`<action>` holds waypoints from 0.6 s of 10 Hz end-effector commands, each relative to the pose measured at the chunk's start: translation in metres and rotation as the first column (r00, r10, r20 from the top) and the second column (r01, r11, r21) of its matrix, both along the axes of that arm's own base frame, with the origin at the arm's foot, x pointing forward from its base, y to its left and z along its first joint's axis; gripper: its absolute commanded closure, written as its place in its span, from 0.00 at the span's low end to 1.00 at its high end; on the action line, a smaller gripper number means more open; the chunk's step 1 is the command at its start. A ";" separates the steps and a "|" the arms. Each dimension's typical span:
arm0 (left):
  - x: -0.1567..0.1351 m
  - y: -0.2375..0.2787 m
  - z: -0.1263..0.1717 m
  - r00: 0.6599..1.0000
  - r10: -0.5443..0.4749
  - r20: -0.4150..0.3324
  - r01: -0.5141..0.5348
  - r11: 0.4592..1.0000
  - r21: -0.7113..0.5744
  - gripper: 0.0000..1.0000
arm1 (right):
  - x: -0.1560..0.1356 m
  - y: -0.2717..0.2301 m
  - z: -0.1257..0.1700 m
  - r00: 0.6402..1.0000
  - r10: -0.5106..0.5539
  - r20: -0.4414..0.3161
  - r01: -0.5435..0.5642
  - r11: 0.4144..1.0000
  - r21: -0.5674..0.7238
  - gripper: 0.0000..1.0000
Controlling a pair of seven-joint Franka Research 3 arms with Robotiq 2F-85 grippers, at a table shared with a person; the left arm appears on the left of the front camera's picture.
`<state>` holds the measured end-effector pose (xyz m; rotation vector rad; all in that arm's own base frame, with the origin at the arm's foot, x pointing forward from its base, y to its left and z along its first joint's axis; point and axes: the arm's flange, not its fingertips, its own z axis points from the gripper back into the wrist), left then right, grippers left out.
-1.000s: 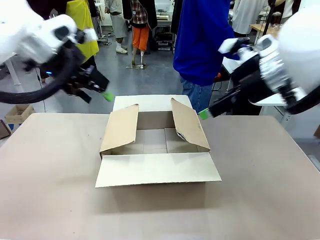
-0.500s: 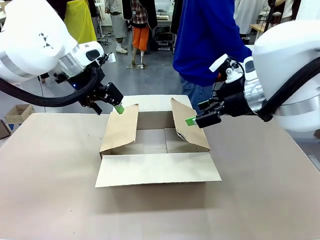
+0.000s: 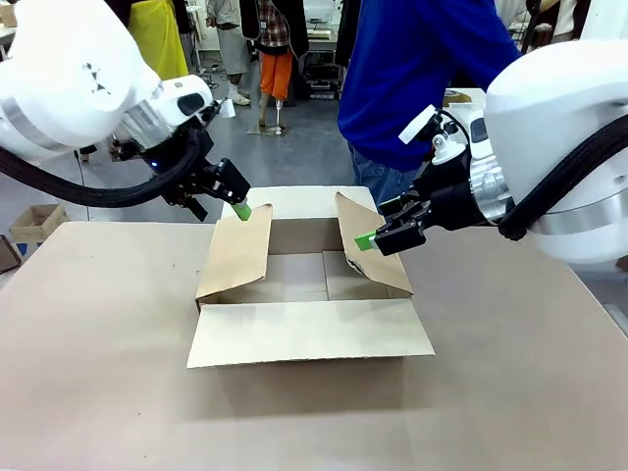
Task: Pack the gift set into the box.
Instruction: Place both hands on the side flaps of the Package Box and spread them outward.
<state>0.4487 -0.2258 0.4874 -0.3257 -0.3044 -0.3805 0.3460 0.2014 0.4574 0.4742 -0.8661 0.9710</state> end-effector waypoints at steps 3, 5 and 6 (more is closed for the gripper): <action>0.039 -0.074 -0.013 0.982 0.187 -0.018 -0.178 0.956 0.235 0.00 | 0.000 -0.001 0.006 1.000 -0.024 0.006 0.025 1.000 -0.012 0.00; 0.053 -0.091 -0.026 0.957 0.286 -0.039 -0.260 0.913 0.313 0.00 | 0.000 -0.001 0.006 1.000 -0.024 0.006 0.025 1.000 -0.012 0.00; 0.058 -0.096 -0.032 0.944 0.326 -0.047 -0.296 0.903 0.313 0.00 | 0.000 -0.001 0.006 1.000 -0.024 0.006 0.025 1.000 -0.012 0.00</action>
